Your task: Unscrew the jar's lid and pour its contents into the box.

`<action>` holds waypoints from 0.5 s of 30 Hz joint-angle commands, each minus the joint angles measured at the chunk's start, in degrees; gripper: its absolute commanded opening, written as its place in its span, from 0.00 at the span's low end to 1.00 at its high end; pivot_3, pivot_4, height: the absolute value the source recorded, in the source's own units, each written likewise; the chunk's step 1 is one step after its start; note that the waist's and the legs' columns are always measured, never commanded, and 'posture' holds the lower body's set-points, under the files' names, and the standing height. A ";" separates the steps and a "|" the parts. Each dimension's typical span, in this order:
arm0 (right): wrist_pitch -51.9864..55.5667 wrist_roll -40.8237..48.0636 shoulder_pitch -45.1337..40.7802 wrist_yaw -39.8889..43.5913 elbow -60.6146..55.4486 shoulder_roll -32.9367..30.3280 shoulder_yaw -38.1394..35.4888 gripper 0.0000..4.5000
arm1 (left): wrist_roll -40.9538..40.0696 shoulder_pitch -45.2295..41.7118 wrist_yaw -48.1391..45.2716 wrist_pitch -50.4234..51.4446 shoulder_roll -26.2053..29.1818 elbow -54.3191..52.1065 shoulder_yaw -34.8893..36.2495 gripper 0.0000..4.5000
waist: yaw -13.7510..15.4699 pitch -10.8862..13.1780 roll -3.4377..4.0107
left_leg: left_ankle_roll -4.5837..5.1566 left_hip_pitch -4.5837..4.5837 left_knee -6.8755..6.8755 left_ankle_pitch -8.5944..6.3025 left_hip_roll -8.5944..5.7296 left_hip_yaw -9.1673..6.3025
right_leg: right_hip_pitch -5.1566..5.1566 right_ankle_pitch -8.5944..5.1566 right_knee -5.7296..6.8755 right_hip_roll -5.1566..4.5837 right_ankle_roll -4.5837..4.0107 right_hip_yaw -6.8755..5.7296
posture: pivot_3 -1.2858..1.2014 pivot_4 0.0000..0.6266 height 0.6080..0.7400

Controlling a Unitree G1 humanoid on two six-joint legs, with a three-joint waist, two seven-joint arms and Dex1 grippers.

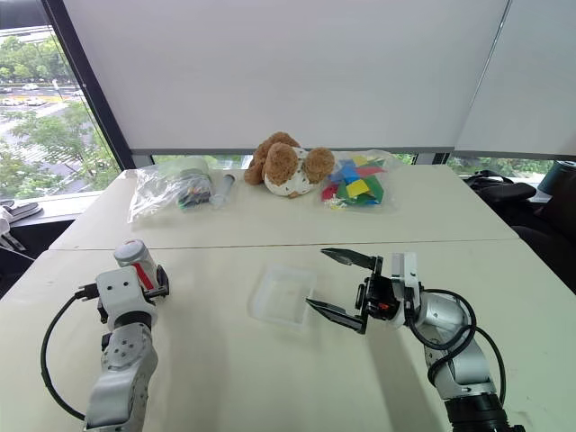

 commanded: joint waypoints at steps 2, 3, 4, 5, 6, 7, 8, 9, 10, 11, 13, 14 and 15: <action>0.52 0.36 0.26 -1.03 -3.31 -0.12 -0.21 1.00 | 0.53 -3.43 2.00 -3.85 0.64 3.46 1.20 0.99 | -0.08 0.00 -0.01 | 0.00 0.00 0.00 0.00 0.00 0.02 | 0.00 0.00 0.00 -0.01 0.01 0.00 | 0.52 0.24 1.00; 0.71 0.43 0.27 -1.17 -3.49 -0.23 -0.30 1.00 | 0.19 -4.31 1.77 -4.88 0.87 4.96 1.30 0.99 | -0.08 0.00 -0.01 | 0.00 0.00 0.00 0.00 0.00 0.01 | 0.00 0.01 0.00 -0.01 0.01 0.00 | 0.52 0.24 1.00; 0.85 0.42 0.25 -1.28 -3.63 -0.27 -0.30 1.00 | -0.01 -5.05 1.50 -5.76 1.18 6.28 1.31 0.99 | -0.08 0.00 -0.01 | 0.00 0.00 0.00 0.00 0.00 0.01 | 0.00 0.01 0.01 -0.01 0.02 0.00 | 0.52 0.24 1.00; 1.00 0.44 0.22 -1.41 -3.78 -0.30 -0.31 1.00 | 0.02 -5.67 1.31 -6.42 1.53 7.42 1.22 0.99 | -0.08 0.00 -0.01 | 0.00 0.00 0.00 0.00 0.00 0.00 | 0.00 0.01 0.01 0.00 0.02 0.00 | 0.52 0.24 1.00; 1.16 0.47 0.19 -1.55 -3.93 -0.33 -0.33 1.00 | 0.01 -6.17 1.18 -7.02 1.78 8.41 1.14 0.99 | -0.09 0.00 -0.01 | 0.00 0.00 0.00 0.00 0.00 0.00 | 0.00 0.01 0.02 0.00 0.02 -0.01 | 0.52 0.24 1.00; 1.29 0.47 0.17 -1.66 -4.04 -0.35 -0.32 1.00 | 0.03 -7.02 1.28 -7.77 2.14 9.83 1.23 0.99 | -0.09 0.00 -0.01 | 0.00 0.00 0.00 0.00 0.00 0.00 | 0.00 0.02 0.02 0.00 0.03 -0.01 | 0.52 0.24 1.00; 1.39 0.47 0.17 -1.76 -4.12 -0.36 -0.34 1.00 | 0.01 -7.77 1.29 -8.42 2.51 11.09 1.28 0.99 | -0.09 0.00 -0.01 | 0.00 0.00 0.00 0.00 0.00 0.01 | 0.00 0.02 0.03 -0.01 0.03 -0.01 | 0.52 0.24 1.00; 1.46 0.47 0.17 -1.85 -4.18 -0.38 -0.35 1.00 | -0.03 -8.40 1.25 -9.04 2.85 12.20 1.30 0.99 | -0.09 0.00 -0.01 | 0.00 0.00 0.00 0.00 0.00 0.01 | -0.01 0.02 0.03 0.00 0.03 -0.01 | 0.52 0.24 1.00; 1.53 0.47 0.19 -1.94 -4.23 -0.42 -0.39 1.00 | -0.10 -9.04 1.33 -9.60 3.19 13.38 1.41 0.99 | -0.08 0.00 -0.01 | 0.00 0.00 0.00 0.00 0.00 0.01 | -0.01 0.02 0.04 0.00 0.04 -0.01 | 0.52 0.24 1.00; 1.63 0.48 0.25 -2.12 -4.35 -0.44 -0.47 1.00 | -0.12 -9.52 1.32 -10.17 3.58 14.38 1.43 0.99 | -0.09 0.00 -0.01 | 0.00 0.00 0.00 0.00 0.00 0.01 | -0.01 0.02 0.04 0.00 0.04 -0.01 | 0.52 0.24 1.00; 1.76 0.49 0.33 -2.33 -4.51 -0.47 -0.54 1.00 | -0.18 -10.10 1.40 -11.06 4.03 15.70 1.46 0.99 | -0.09 0.00 -0.01 | -0.01 0.01 0.01 0.00 0.00 0.01 | -0.01 0.04 0.05 -0.01 0.07 -0.01 | 0.52 0.24 1.00; 1.87 0.50 0.45 -2.49 -4.72 -0.55 -0.60 1.00 | -0.03 -10.16 1.58 -10.97 4.30 16.18 1.48 0.93 | -0.09 0.00 -0.01 | 0.00 0.00 0.01 0.00 0.00 0.01 | -0.01 0.11 0.05 -0.01 0.19 -0.01 | 0.52 0.24 1.00; 1.93 0.51 0.53 -2.60 -4.86 -0.62 -0.62 1.00 | 0.07 -10.18 1.73 -10.92 4.47 16.52 1.49 0.87 | -0.09 0.00 -0.01 | -0.01 0.00 0.00 0.00 0.00 0.01 | -0.01 0.13 0.04 -0.01 0.23 -0.01 | 0.52 0.24 1.00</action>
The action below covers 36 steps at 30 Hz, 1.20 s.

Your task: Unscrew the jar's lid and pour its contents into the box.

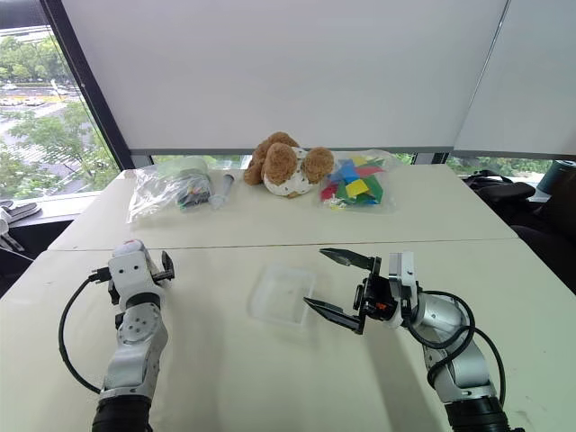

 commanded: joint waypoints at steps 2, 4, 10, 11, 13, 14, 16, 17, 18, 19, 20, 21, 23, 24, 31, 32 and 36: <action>0.20 0.46 0.20 -1.05 -3.74 -0.66 -1.04 1.00 | 0.60 0.06 0.44 -0.87 1.14 -0.05 0.48 0.70 | -0.01 0.00 0.00 | 0.00 0.00 0.00 0.00 0.00 -0.01 | 0.00 0.00 0.00 0.00 0.00 0.00 | 0.52 0.24 1.00; 0.23 0.40 0.33 -1.45 -3.94 -0.76 -1.16 1.00 | 0.09 0.81 -0.15 -0.99 1.21 -0.59 0.47 0.49 | 0.00 0.00 0.00 | 0.00 0.00 0.00 0.00 0.00 -0.01 | 0.00 0.00 0.00 0.00 0.00 0.00 | 0.52 0.24 1.00; 0.51 0.42 0.49 -2.66 -4.91 -1.22 -1.64 1.00 | -10.15 3.24 -13.95 -6.73 5.83 -6.41 2.78 0.49 | -0.13 0.01 -0.01 | -0.01 0.00 -0.03 0.00 0.02 0.02 | -0.04 0.01 0.03 -0.01 0.00 0.01 | 0.52 0.24 1.00; 1.44 0.89 0.26 -3.36 -5.50 -1.53 -1.99 1.00 | -16.11 3.48 -21.04 -5.36 7.99 -8.89 3.27 0.49 | -0.12 0.01 -0.02 | -0.01 0.00 -0.02 0.00 0.02 0.02 | -0.07 0.00 0.06 -0.01 0.00 0.01 | 0.52 0.24 1.00; 5.37 2.66 -0.51 -5.18 -7.87 -2.63 -2.43 1.00 | -28.72 4.56 -36.71 1.29 14.28 -15.21 3.10 0.49 | -0.14 0.05 -0.04 | -0.03 -0.01 -0.02 0.02 0.03 0.01 | -0.11 -0.01 0.16 -0.01 -0.03 0.00 | 0.52 0.24 1.00; 7.09 3.30 -0.80 -5.90 -8.88 -2.98 -2.41 1.00 | -32.01 5.06 -41.43 3.81 16.88 -16.96 2.85 0.49 | -0.15 0.05 -0.04 | -0.06 -0.02 -0.02 0.03 0.04 0.01 | -0.14 -0.02 0.19 -0.01 -0.06 0.00 | 0.52 0.24 1.00; 17.86 7.20 -3.05 -11.49 -13.79 -4.93 -1.43 1.00 | -40.57 6.19 -54.28 13.93 26.60 -21.26 1.28 0.49 | -0.15 0.05 -0.01 | -0.10 -0.03 -0.02 0.05 0.04 0.01 | -0.15 -0.14 0.20 -0.06 -0.27 0.01 | 0.52 0.24 1.00; 24.13 9.43 -4.81 -15.75 -16.19 -5.49 -0.85 1.00 | -43.02 6.53 -61.08 16.92 31.39 -23.09 -0.17 0.49 | -0.22 0.07 0.02 | -0.10 -0.02 -0.03 0.05 0.05 0.03 | -0.15 -0.16 0.19 -0.09 -0.30 0.03 | 0.52 0.24 1.00; 29.73 12.06 -6.56 -19.61 -18.04 -5.59 -0.43 1.00 | -43.86 6.66 -66.57 18.03 35.03 -24.23 -1.73 0.49 | -0.36 0.08 0.04 | -0.10 -0.02 -0.02 0.05 0.05 0.04 | -0.16 -0.18 0.20 -0.10 -0.34 0.03 | 0.52 0.24 1.00; 33.83 14.61 -8.28 -22.57 -19.17 -5.18 -0.17 1.00 | -44.06 6.30 -69.43 18.93 37.19 -24.53 -3.02 0.49 | -0.39 0.07 0.05 | -0.11 -0.02 -0.03 0.05 0.05 0.04 | -0.22 -0.26 0.22 -0.12 -0.48 0.06 | 0.52 0.24 1.00; 36.86 16.25 -10.12 -24.67 -20.09 -4.55 0.40 1.00 | -44.30 5.71 -71.70 20.10 38.67 -24.86 -4.70 0.49 | -0.38 0.05 0.09 | -0.10 -0.01 -0.05 0.05 0.07 0.03 | -0.22 -0.28 0.21 -0.14 -0.52 0.06 | 0.52 0.24 1.00; 39.01 17.47 -11.68 -25.49 -20.76 -4.01 1.16 1.00 | -44.10 5.10 -73.47 21.00 39.65 -25.06 -6.26 0.49 | -0.31 0.05 0.09 | -0.11 0.01 -0.08 0.05 0.07 0.03 | -0.22 -0.29 0.20 -0.14 -0.53 0.06 | 0.52 0.24 1.00; 43.30 18.05 -16.34 -26.49 -20.84 -2.78 4.25 1.00 | -43.52 2.10 -74.93 22.06 38.37 -24.47 -9.92 0.49 | -0.07 0.07 0.03 | -0.10 0.00 -0.11 0.05 0.06 0.04 | -0.22 -0.29 0.19 -0.12 -0.55 0.05 | 0.52 0.24 1.00; 45.05 17.46 -18.78 -27.17 -20.23 -2.16 5.98 1.00 | -41.97 0.12 -75.08 20.66 36.36 -23.28 -11.83 0.49 | -0.07 0.12 0.05 | -0.10 -0.03 -0.17 0.05 0.07 0.00 | -0.22 -0.31 0.14 -0.08 -0.55 0.02 | 0.52 0.24 1.00; 50.48 14.33 -26.64 -25.85 -17.87 -0.30 11.66 1.00 | -36.21 -3.48 -77.97 17.59 30.27 -21.67 -18.66 0.49 | -0.34 0.08 -0.08 | -0.07 -0.12 -0.21 0.06 0.00 0.03 | -0.34 -0.28 0.24 -0.03 -0.47 0.04 | 0.52 0.24 1.00; 50.30 13.26 -27.12 -25.49 -17.50 -0.08 12.45 1.00 | -35.93 -3.68 -77.78 17.46 29.52 -21.92 -19.02 0.49 | -0.36 0.09 -0.07 | -0.07 -0.13 -0.24 0.05 0.00 0.03 | -0.39 -0.19 0.26 -0.03 -0.32 0.04 | 0.52 0.24 1.00; 50.45 10.56 -27.54 -23.49 -16.92 0.03 14.69 1.00 | -35.00 -3.39 -77.66 17.33 27.65 -22.68 -19.45 0.49 | -0.43 0.09 -0.07 | -0.07 -0.16 -0.24 0.06 0.01 -0.01 | -0.50 -0.18 0.41 -0.01 -0.28 0.03 | 0.52 0.24 1.00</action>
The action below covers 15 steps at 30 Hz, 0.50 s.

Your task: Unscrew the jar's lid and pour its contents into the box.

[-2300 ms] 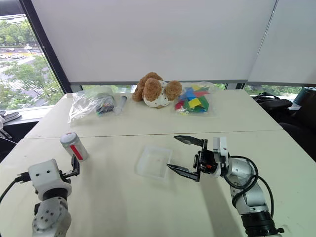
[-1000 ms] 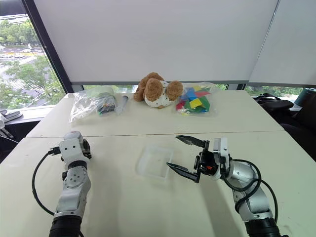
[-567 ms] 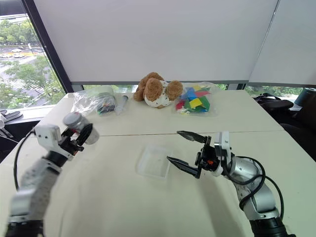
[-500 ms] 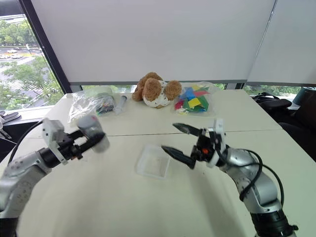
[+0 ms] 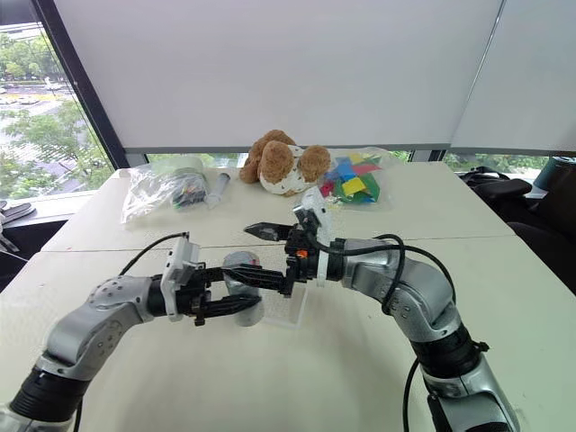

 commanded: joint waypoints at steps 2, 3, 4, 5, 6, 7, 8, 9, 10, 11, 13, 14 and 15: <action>-0.12 -1.66 -1.27 1.84 -0.59 0.72 0.80 1.00 | 1.26 -0.44 0.03 -1.64 -1.02 -2.05 -0.12 0.49 | -0.05 0.00 0.00 | 0.00 0.01 0.00 0.00 0.00 -0.01 | 0.00 -0.01 0.01 0.01 0.00 0.00 | 0.52 0.24 1.00; 0.02 -1.84 -1.30 2.02 -0.58 0.87 0.85 1.00 | 1.37 -0.33 0.05 -1.64 -1.26 -2.20 -0.09 0.49 | -0.07 0.00 0.00 | 0.00 0.01 0.00 0.00 0.00 -0.01 | 0.00 -0.01 0.01 0.01 -0.01 0.00 | 0.52 0.24 1.00; -0.02 -2.21 -1.45 2.28 -0.43 1.01 0.95 1.00 | 1.52 -0.31 0.02 -1.66 -1.44 -2.23 -0.08 0.49 | -0.07 0.00 0.00 | 0.00 0.01 0.01 0.00 0.00 0.00 | 0.00 -0.01 0.01 0.01 -0.01 0.00 | 0.52 0.24 1.00; -0.12 -2.62 -1.57 2.54 -0.33 1.09 1.05 1.00 | 1.68 -0.29 0.00 -1.67 -1.61 -2.26 -0.04 0.49 | -0.07 0.00 0.00 | 0.00 0.01 0.01 0.00 0.00 0.00 | 0.00 -0.01 0.01 0.01 0.00 0.01 | 0.52 0.24 1.00; -0.16 -2.95 -1.67 2.85 -0.28 1.16 1.10 1.00 | 1.79 -0.27 -0.01 -1.64 -1.77 -2.29 0.05 0.49 | -0.07 0.00 0.00 | 0.00 0.00 0.01 0.00 0.00 0.00 | 0.00 -0.01 0.01 0.01 0.00 0.01 | 0.52 0.24 1.00; -0.16 -3.16 -1.78 3.02 -0.23 1.31 1.06 1.00 | 1.92 -0.18 -0.05 -1.62 -1.85 -2.37 0.10 0.49 | -0.07 0.00 0.00 | 0.00 0.00 0.01 0.00 0.00 0.00 | 0.00 -0.01 0.00 0.01 0.01 0.01 | 0.52 0.24 1.00; -0.13 -3.30 -1.85 3.18 -0.15 1.45 0.96 1.00 | 2.01 -0.16 -0.07 -1.58 -1.93 -2.40 0.13 0.49 | -0.07 0.00 0.00 | 0.00 0.00 0.01 0.00 0.00 0.00 | 0.00 -0.01 0.00 0.01 0.01 0.01 | 0.52 0.24 1.00; -0.17 -3.44 -1.92 3.29 -0.07 1.60 0.85 1.00 | 2.12 -0.14 -0.10 -1.59 -1.98 -2.42 0.14 0.49 | -0.08 0.00 0.00 | 0.00 0.00 0.01 0.00 0.00 0.00 | 0.00 0.00 0.00 0.01 0.01 0.01 | 0.52 0.24 1.00; -0.30 -3.59 -2.00 3.43 0.02 1.77 0.72 1.00 | 2.16 -0.12 -0.07 -1.55 -2.05 -2.44 0.19 0.49 | -0.08 0.00 0.00 | 0.00 0.00 0.01 0.00 0.00 0.00 | 0.00 0.00 0.00 0.01 0.01 0.01 | 0.52 0.24 1.00; -0.35 -3.69 -2.10 3.64 0.19 1.86 0.50 0.94 | 2.23 -0.10 -0.06 -1.52 -2.10 -2.50 0.18 0.49 | -0.08 0.00 0.00 | 0.00 0.00 0.01 0.00 0.00 0.00 | 0.00 0.00 0.00 0.01 0.01 0.01 | 0.52 0.24 1.00; -0.58 -4.02 -2.06 4.30 0.67 1.88 0.16 0.80 | 2.28 -0.17 0.03 -1.51 -2.27 -2.60 0.21 0.49 | -0.08 0.00 0.00 | 0.00 0.00 0.01 0.00 0.00 0.00 | 0.00 0.00 0.01 0.01 0.01 0.01 | 0.52 0.24 1.00; -0.74 -4.24 -1.90 4.58 0.94 1.89 0.08 0.69 | 2.39 -0.26 0.00 -1.64 -2.33 -2.60 0.21 0.49 | -0.08 0.00 0.00 | 0.00 0.00 0.01 0.00 0.00 -0.01 | 0.00 0.00 0.01 0.01 0.01 0.01 | 0.52 0.24 1.00; -0.93 -4.45 -1.72 5.16 1.12 1.72 0.15 0.59 | 2.38 -0.48 0.02 -1.56 -2.38 -2.62 0.25 0.49 | -0.08 0.00 0.00 | 0.00 0.00 0.01 0.00 0.00 -0.01 | 0.00 -0.01 0.00 0.01 0.01 0.00 | 0.52 0.24 1.00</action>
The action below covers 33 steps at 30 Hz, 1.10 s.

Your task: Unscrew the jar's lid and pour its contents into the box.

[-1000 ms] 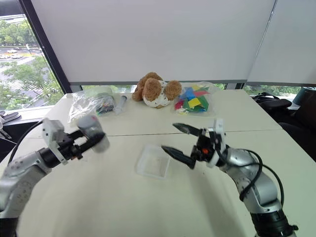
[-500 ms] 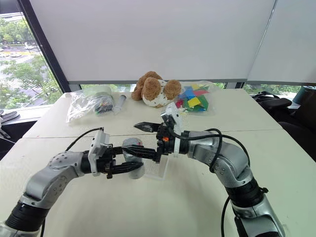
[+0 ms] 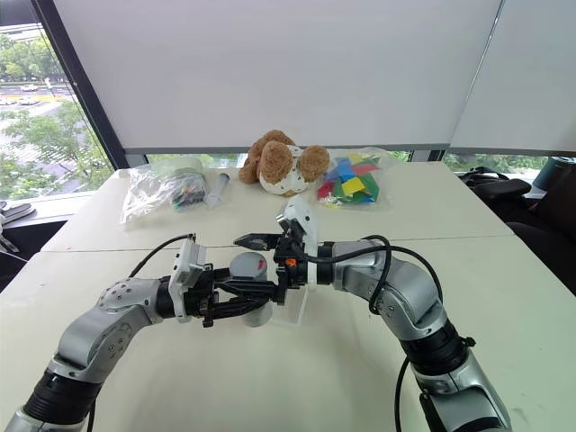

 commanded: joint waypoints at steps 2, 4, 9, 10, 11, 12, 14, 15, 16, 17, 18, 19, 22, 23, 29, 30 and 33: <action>-1.45 -0.69 -1.05 2.21 0.04 0.00 -1.20 0.52 | 0.15 -1.03 0.05 -1.03 -0.25 -2.19 0.37 0.49 | 0.00 0.00 0.00 | 0.00 0.00 0.00 0.00 0.00 0.00 | 0.00 0.00 0.00 0.00 0.00 0.00 | 0.52 0.24 1.00; -1.92 -0.72 -1.08 3.41 0.37 -0.15 -1.40 0.52 | -0.15 -1.52 -0.19 -0.75 -0.19 -2.27 0.52 0.49 | -0.01 0.00 0.00 | 0.00 0.00 0.00 0.00 0.00 0.00 | 0.00 0.00 0.00 0.00 0.00 0.00 | 0.52 0.24 1.00; -3.41 1.65 -2.54 14.00 2.43 -3.57 -2.03 0.52 | -1.01 -3.21 -3.75 -2.19 -0.21 -1.43 0.33 0.49 | 0.09 0.02 0.01 | 0.00 0.00 0.00 0.00 0.00 0.00 | 0.00 0.00 0.00 0.00 0.00 0.00 | 0.52 0.24 1.00; -3.71 2.81 -3.15 18.50 3.02 -4.94 -2.04 0.52 | -1.12 -3.60 -5.57 -3.14 -0.19 -1.00 0.01 0.49 | 0.15 0.03 0.01 | 0.00 -0.01 0.01 0.00 -0.01 0.01 | 0.00 -0.01 -0.01 0.00 0.00 0.00 | 0.52 0.24 1.00; -4.17 3.42 -4.00 22.43 3.85 -6.10 -1.89 0.52 | -1.42 -3.94 -7.83 -3.84 0.03 -0.70 -0.46 0.49 | 0.16 0.03 0.01 | 0.00 -0.01 0.03 0.00 -0.01 0.01 | 0.02 -0.01 -0.03 0.00 -0.01 0.00 | 0.52 0.24 1.00; -5.11 3.81 -4.99 26.04 4.78 -6.78 -1.80 0.52 | -1.81 -4.25 -10.14 -4.42 0.29 -0.55 -0.99 0.49 | 0.11 0.03 0.01 | 0.00 -0.01 0.03 0.00 -0.01 0.01 | 0.03 -0.02 -0.04 0.00 -0.01 0.00 | 0.52 0.24 1.00; -8.04 3.21 -7.46 31.96 6.82 -7.08 -1.24 0.52 | -2.53 -4.86 -14.83 -5.43 0.87 -0.70 -2.28 0.49 | 0.04 0.04 0.00 | 0.00 0.00 0.02 0.00 -0.01 0.01 | 0.03 -0.02 -0.04 0.01 -0.01 -0.01 | 0.52 0.24 1.00; -9.28 2.32 -8.53 34.60 7.61 -7.42 -0.49 0.52 | -2.72 -5.23 -16.75 -6.00 1.01 -0.87 -2.96 0.49 | -0.14 0.04 0.00 | 0.00 0.00 0.02 0.00 -0.01 0.00 | 0.03 -0.03 -0.04 0.01 0.00 -0.01 | 0.52 0.24 1.00; -9.97 1.39 -9.52 36.71 8.46 -7.76 0.33 0.52 | -2.97 -5.61 -17.99 -6.19 0.97 -0.99 -3.45 0.49 | -0.34 0.04 0.00 | 0.00 0.01 0.01 0.00 0.00 0.01 | 0.02 -0.02 -0.03 0.02 0.01 0.00 | 0.52 0.24 1.00; -10.46 0.56 -10.25 38.33 9.29 -8.04 1.01 0.52 | -3.03 -5.99 -18.53 -6.26 0.78 -0.99 -3.75 0.49 | -0.54 0.04 0.01 | 0.00 0.01 0.01 0.00 0.00 0.00 | 0.02 -0.02 -0.01 0.03 0.02 -0.01 | 0.52 0.24 1.00; -11.43 -0.41 -10.77 39.34 10.20 -8.09 1.51 0.52 | -3.04 -6.31 -18.56 -6.73 0.17 -0.93 -3.76 0.49 | -0.77 0.04 0.01 | 0.00 0.01 -0.01 0.00 0.00 -0.01 | 0.01 -0.03 -0.01 0.03 0.03 -0.01 | 0.52 0.24 1.00; -11.95 -1.01 -11.12 39.94 10.93 -8.07 1.77 0.52 | -3.05 -6.49 -18.43 -6.70 -0.16 -0.93 -3.75 0.49 | -0.86 0.04 0.01 | 0.00 0.01 -0.01 0.00 0.00 -0.03 | 0.02 -0.03 0.00 0.03 0.04 -0.02 | 0.52 0.24 1.00; -12.92 -2.20 -11.53 39.51 12.43 -7.54 1.30 0.52 | -2.53 -6.54 -17.42 -7.32 -0.81 -0.56 -3.18 0.49 | -0.89 0.04 0.00 | 0.00 0.01 0.00 0.00 0.00 -0.03 | 0.02 -0.03 0.00 0.03 0.06 -0.02 | 0.52 0.24 1.00; -12.18 -1.90 -11.48 38.73 12.29 -7.62 0.74 0.63 | -2.42 -6.25 -16.75 -7.35 -0.92 -0.55 -2.71 0.49 | -0.89 0.05 0.00 | 0.00 0.01 0.00 0.00 0.00 -0.03 | 0.02 -0.03 0.00 0.03 0.07 -0.01 | 0.52 0.24 1.00; -11.94 -1.15 -9.13 32.20 10.81 -7.69 -5.39 0.99 | -2.12 -3.20 -12.44 -4.61 1.05 -0.83 0.52 0.49 | -0.89 0.06 -0.03 | 0.00 0.01 -0.01 0.00 0.00 -0.03 | 0.01 -0.03 0.01 0.00 0.07 -0.01 | 0.52 0.24 1.00; -11.98 -1.48 -8.74 31.38 10.66 -7.89 -6.05 0.99 | -1.89 -2.79 -11.58 -4.35 1.30 -0.57 1.02 0.49 | -0.87 0.07 -0.03 | 0.00 0.01 -0.01 0.00 0.00 -0.03 | 0.01 -0.03 0.01 0.00 0.07 -0.01 | 0.52 0.24 1.00; -11.30 -2.57 -6.31 27.19 9.61 -8.03 -7.73 0.99 | 0.47 -1.85 -7.70 -5.57 1.39 1.78 2.66 0.49 | -0.87 0.07 -0.02 | 0.00 0.01 -0.01 0.00 0.00 -0.02 | 0.01 -0.02 0.01 -0.01 0.07 -0.01 | 0.52 0.24 1.00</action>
